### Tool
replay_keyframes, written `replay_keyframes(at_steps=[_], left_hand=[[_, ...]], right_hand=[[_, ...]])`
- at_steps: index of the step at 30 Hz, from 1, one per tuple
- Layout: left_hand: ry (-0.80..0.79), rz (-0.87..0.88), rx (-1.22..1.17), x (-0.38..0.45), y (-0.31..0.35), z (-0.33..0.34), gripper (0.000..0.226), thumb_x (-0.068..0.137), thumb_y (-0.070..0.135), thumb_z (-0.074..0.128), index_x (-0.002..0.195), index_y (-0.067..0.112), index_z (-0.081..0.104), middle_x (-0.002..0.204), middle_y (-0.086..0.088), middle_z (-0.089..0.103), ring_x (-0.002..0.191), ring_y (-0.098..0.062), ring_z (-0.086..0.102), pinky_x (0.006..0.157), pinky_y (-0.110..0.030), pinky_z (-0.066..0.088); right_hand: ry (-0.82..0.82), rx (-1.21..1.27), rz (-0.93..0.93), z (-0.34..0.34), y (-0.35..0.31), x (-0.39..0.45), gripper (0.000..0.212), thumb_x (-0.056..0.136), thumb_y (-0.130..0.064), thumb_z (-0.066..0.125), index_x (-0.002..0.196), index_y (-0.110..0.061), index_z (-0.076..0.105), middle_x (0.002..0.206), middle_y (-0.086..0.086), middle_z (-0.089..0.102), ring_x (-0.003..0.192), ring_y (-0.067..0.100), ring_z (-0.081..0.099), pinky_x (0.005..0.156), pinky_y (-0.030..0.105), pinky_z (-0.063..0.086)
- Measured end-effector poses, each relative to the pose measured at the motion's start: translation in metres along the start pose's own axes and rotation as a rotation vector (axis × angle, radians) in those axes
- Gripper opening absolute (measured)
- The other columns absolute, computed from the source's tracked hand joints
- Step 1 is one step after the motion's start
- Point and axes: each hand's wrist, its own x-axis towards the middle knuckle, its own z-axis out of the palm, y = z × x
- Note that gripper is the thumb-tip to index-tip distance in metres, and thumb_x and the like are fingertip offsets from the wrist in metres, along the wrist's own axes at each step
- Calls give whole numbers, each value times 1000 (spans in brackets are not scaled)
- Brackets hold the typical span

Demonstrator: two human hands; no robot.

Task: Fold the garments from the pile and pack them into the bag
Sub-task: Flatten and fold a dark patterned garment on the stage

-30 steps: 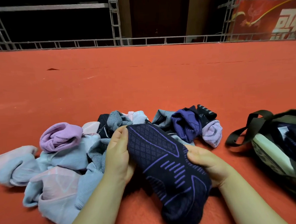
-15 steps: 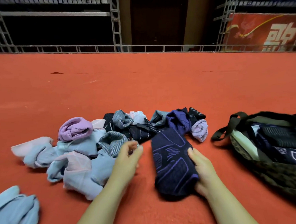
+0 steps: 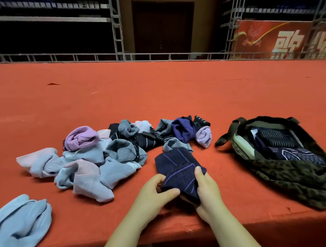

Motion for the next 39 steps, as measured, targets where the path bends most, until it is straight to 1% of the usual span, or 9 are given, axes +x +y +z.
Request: replay_keyframes(at_steps=[3, 9, 15, 18, 20, 23, 27, 34, 39], left_hand=[[84, 95, -212, -7, 9, 5, 9, 75, 17, 69, 75, 16, 60, 66, 10, 64, 64, -3, 57, 64, -17, 46], [289, 83, -317, -5, 10, -6, 29, 79, -2, 69, 72, 10, 44, 51, 3, 46, 36, -9, 43, 39, -18, 41], [-117, -214, -269, -21, 2, -30, 56, 65, 35, 74, 114, 25, 48, 92, -9, 64, 65, -20, 66, 52, -28, 52], [-166, -393, -262, -21, 0, -29, 46, 84, 64, 41, 118, 34, 47, 96, -9, 72, 66, -20, 67, 54, -27, 51], [-201, -473, -322, -17, 2, -28, 41, 90, 61, 27, 115, 36, 49, 97, -7, 73, 69, -18, 68, 54, -25, 51], [-138, -396, -272, -11, 1, -21, 27, 96, 33, 48, 123, 35, 47, 107, 2, 68, 76, -9, 67, 59, -23, 50], [-24, -265, -290, 4, -7, -14, 56, 85, -7, 58, 129, 25, 46, 94, -5, 72, 79, -14, 69, 67, -23, 53], [-4, -452, -366, 41, -4, -20, 73, 88, 29, 63, 146, 33, 20, 109, -4, 67, 76, -18, 61, 57, -30, 55], [65, -392, -198, 85, 0, -15, 58, 87, 21, 65, 137, 24, 35, 85, -3, 64, 56, -6, 56, 41, -18, 42]], right_hand=[[100, -74, -40, 6, 4, -2, 28, 101, -29, 42, 113, -11, 61, 102, 10, 72, 90, 26, 69, 80, 40, 54], [102, -324, -91, 4, 6, 2, 38, 80, -51, 48, 103, -26, 64, 99, 1, 72, 95, 25, 67, 90, 56, 51], [-37, -331, -55, -10, 9, 5, 19, 91, -21, 57, 108, -19, 64, 100, 1, 74, 96, 23, 69, 90, 48, 53], [-219, -245, -2, -19, 2, -7, 23, 90, -6, 58, 112, -13, 62, 105, 5, 73, 98, 23, 69, 83, 36, 53], [-384, -239, 100, -29, -1, -18, 37, 79, -8, 67, 115, -11, 61, 110, 9, 71, 102, 26, 67, 85, 40, 54], [-525, -396, 287, -39, -9, -30, 46, 71, -20, 73, 115, -20, 62, 112, 7, 71, 101, 26, 68, 87, 47, 54], [-214, -476, 186, -38, -21, -20, 37, 89, -24, 64, 121, -17, 48, 91, 6, 72, 62, 14, 67, 62, 32, 56], [-53, -315, 220, -31, -33, 25, 51, 90, -27, 62, 130, -28, 31, 100, 10, 61, 44, 11, 60, 47, 27, 49], [-76, -493, 207, -8, -44, 55, 19, 88, -23, 65, 98, -8, 59, 70, 4, 69, 51, 12, 62, 45, 20, 48]])
